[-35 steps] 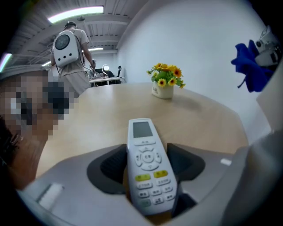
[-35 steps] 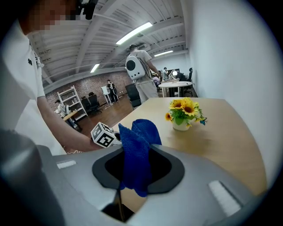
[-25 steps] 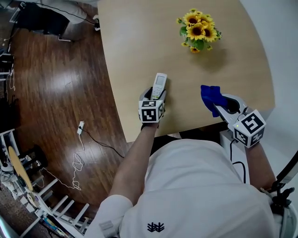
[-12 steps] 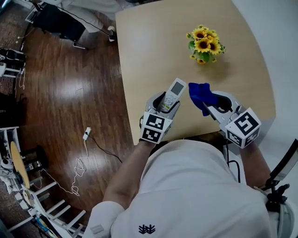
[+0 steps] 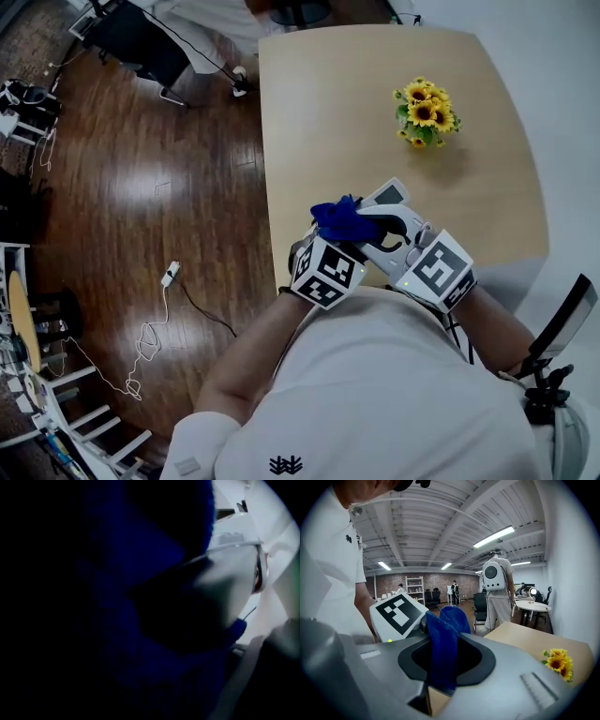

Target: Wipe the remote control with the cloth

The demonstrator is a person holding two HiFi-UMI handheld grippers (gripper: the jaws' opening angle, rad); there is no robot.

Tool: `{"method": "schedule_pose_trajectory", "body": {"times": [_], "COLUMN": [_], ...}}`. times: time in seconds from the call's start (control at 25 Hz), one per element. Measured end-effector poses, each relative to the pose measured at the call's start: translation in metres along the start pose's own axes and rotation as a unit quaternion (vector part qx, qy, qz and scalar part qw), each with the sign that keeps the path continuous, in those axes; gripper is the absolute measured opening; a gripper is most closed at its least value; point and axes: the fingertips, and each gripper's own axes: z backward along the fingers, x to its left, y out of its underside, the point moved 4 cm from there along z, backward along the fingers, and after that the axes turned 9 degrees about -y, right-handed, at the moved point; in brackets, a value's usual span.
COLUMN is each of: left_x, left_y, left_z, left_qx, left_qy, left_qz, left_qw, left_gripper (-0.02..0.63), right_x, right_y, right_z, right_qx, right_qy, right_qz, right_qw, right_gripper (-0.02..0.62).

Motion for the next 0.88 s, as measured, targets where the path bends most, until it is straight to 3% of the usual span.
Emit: {"method": "schedule_pose_trajectory", "body": {"times": [0.2, 0.48, 0.88], "left_x": [0.005, 0.011, 0.025], "left_y": [0.006, 0.013, 0.014], "left_z": [0.017, 0.033, 0.041], "left_qx": [-0.01, -0.017, -0.023], "left_qy": [0.0, 0.01, 0.024], "left_qz": [-0.004, -0.012, -0.013], "left_qw": [0.9999, 0.9997, 0.9994], "left_gripper": [0.276, 0.276, 0.276], "right_x": [-0.006, -0.03, -0.071], "right_y": [0.009, 0.018, 0.019], "right_z": [-0.008, 0.01, 0.068], "right_qx": [0.016, 0.023, 0.021], "right_qy": [0.022, 0.093, 0.211], "right_qz": [0.006, -0.007, -0.033], "right_qw": [1.0, 0.995, 0.977], "right_gripper": [0.084, 0.084, 0.084]}}
